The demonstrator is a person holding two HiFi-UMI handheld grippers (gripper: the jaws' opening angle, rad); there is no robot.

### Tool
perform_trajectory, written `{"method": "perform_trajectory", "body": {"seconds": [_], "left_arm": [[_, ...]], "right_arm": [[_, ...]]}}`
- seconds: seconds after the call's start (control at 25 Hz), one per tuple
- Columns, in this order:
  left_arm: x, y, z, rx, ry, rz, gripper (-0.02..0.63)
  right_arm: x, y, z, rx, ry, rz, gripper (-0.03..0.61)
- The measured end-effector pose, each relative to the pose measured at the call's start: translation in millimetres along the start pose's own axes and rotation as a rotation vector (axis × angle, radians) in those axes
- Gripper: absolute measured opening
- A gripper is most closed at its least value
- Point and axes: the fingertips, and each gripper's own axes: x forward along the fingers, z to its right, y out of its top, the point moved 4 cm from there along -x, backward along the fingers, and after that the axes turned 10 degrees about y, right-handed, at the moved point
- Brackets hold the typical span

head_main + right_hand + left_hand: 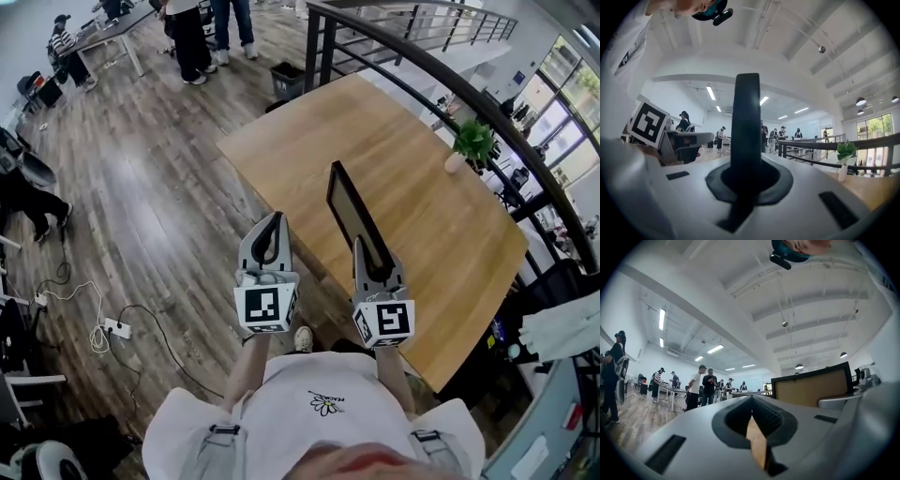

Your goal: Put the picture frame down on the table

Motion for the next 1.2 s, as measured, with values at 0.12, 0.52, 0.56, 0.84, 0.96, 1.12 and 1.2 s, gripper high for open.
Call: {"method": "perform_trajectory", "body": {"seconds": [0.12, 0.52, 0.56, 0.84, 0.96, 1.12, 1.2], "left_arm": [[5.9, -5.9, -5.3, -0.014, 0.003, -0.012, 0.015], [6.4, -9.7, -15.6, -0.025, 0.046, -0.025, 0.015], [6.7, -8.8, -16.1, -0.025, 0.053, -0.023, 0.015], [4.1, -1.4, -9.2, -0.007, 0.079, -0.006, 0.015], [3.0, 0.6, -5.4, -0.001, 0.083, 0.002, 0.015], [5.4, 1.2, -0.8, -0.001, 0.081, 0.005, 0.015], [6.7, 2.2, 2.0, 0.0, 0.078, 0.006, 0.015]], "right_arm": [[9.4, -2.8, 3.6, 0.014, 0.0, -0.01, 0.017], [30.8, -5.5, 8.8, 0.049, 0.03, 0.0, 0.017], [31.5, -4.2, 9.3, 0.056, 0.034, 0.007, 0.017], [22.6, -1.9, 18.7, 0.07, 0.033, 0.035, 0.017], [17.4, -2.2, 22.6, 0.103, 0.027, 0.051, 0.017], [12.5, 0.5, 28.5, 0.105, 0.025, 0.07, 0.017], [11.3, 0.6, 32.6, 0.105, 0.02, 0.07, 0.017]]}}
